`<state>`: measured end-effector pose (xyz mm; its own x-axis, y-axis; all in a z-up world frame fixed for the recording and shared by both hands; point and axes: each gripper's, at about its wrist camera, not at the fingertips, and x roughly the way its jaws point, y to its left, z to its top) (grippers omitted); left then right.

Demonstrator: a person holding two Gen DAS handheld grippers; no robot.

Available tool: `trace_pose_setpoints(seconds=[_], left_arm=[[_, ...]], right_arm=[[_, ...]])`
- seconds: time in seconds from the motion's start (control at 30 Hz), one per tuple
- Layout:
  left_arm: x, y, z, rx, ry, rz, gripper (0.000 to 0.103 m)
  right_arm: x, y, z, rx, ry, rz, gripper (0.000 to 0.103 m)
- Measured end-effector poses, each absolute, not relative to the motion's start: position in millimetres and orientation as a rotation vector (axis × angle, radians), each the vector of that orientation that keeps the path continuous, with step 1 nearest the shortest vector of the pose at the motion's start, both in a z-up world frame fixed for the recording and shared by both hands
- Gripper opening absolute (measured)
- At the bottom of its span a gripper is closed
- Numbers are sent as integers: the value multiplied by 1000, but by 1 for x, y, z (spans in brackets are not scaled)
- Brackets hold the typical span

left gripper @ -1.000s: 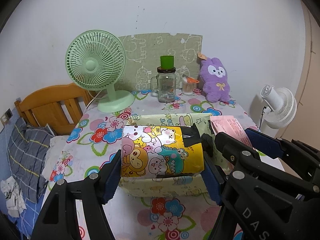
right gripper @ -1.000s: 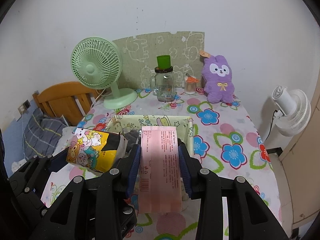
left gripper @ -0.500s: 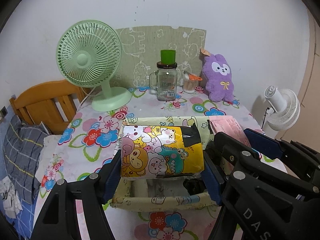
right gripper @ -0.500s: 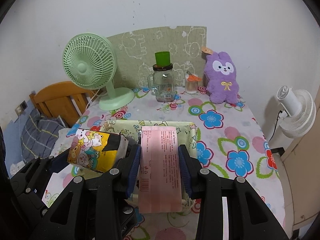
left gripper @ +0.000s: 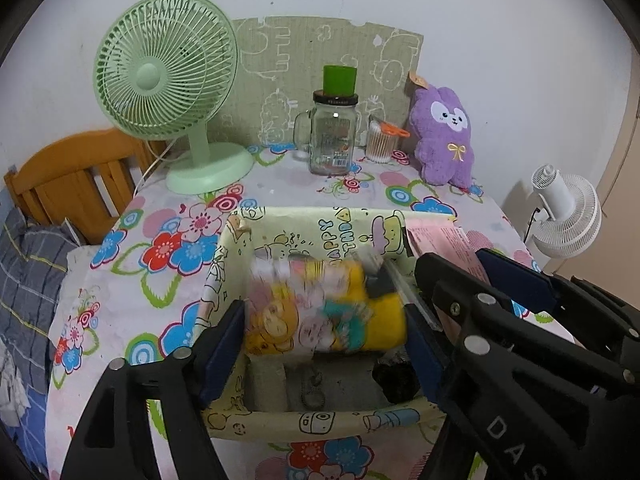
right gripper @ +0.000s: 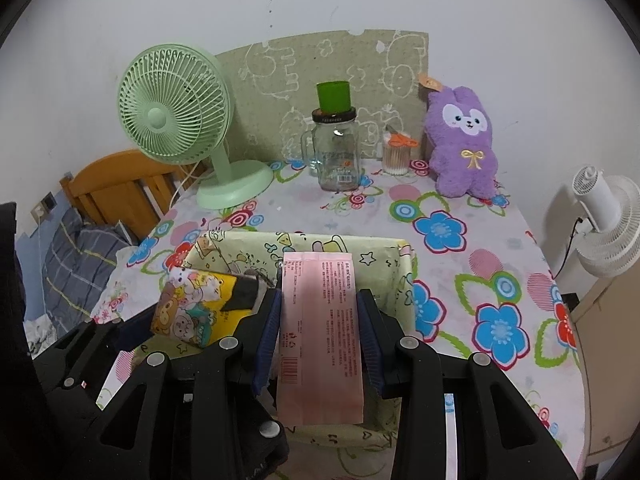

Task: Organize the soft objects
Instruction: 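Lower the tissue pack and pink packet into the box and open both grippers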

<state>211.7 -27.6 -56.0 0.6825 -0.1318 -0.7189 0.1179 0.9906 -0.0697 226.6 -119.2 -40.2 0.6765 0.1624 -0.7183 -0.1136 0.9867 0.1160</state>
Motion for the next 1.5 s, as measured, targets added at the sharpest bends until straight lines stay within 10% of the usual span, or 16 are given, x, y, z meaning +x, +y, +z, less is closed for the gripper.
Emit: trace_pose_setpoints(seconds=[0.8, 0.97, 1.5], left_arm=[[223, -5, -65, 36, 812, -84, 94], [225, -4, -67, 22, 828, -92, 95], [217, -20, -61, 7, 808, -117, 102]], right_arm=[[255, -89, -63, 64, 836, 245, 43], [255, -88, -65, 83, 848, 222, 72], [240, -117, -53, 90, 844, 125, 89]])
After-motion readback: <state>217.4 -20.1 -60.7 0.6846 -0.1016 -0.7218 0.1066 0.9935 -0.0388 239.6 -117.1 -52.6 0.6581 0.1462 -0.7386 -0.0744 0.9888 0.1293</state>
